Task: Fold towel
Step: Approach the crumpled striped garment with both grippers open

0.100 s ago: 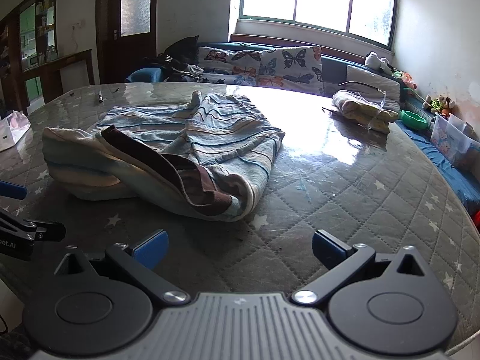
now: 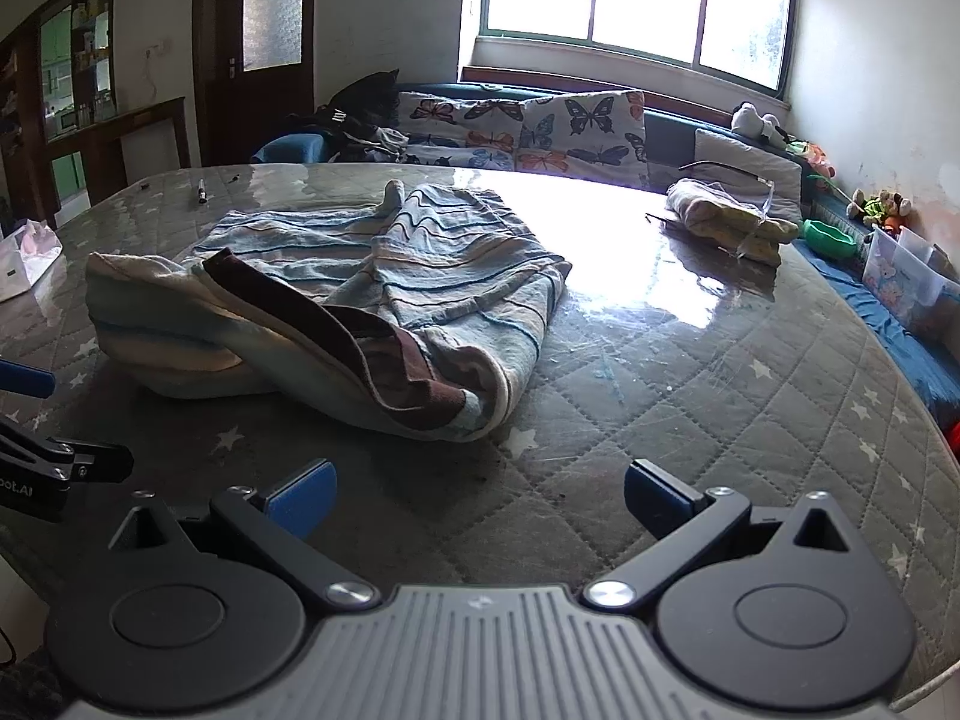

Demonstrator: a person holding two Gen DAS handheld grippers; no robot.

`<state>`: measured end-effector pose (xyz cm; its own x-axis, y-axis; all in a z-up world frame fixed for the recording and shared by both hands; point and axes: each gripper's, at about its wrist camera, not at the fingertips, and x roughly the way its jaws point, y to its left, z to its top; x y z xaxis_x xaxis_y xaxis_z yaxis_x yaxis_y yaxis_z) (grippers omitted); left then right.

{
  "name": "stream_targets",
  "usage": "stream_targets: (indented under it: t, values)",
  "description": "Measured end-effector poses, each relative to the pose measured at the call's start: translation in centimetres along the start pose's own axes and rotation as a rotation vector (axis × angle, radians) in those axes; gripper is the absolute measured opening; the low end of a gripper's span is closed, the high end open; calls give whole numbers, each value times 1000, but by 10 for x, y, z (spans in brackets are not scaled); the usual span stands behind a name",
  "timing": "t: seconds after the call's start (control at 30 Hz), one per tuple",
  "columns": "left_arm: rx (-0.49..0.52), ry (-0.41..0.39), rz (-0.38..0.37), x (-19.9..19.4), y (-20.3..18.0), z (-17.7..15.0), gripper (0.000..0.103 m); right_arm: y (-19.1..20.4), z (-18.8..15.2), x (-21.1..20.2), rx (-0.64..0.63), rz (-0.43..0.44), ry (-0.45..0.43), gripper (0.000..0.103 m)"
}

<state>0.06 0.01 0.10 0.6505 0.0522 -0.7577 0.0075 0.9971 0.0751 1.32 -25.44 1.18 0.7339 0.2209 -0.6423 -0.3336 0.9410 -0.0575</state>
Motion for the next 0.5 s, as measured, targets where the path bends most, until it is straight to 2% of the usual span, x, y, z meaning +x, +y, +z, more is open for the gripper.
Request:
stream_targets:
  t: [0.5]
  values:
    - [8,-19,2,-3,0,7,103,1,4,1,-15,11,-1,103]
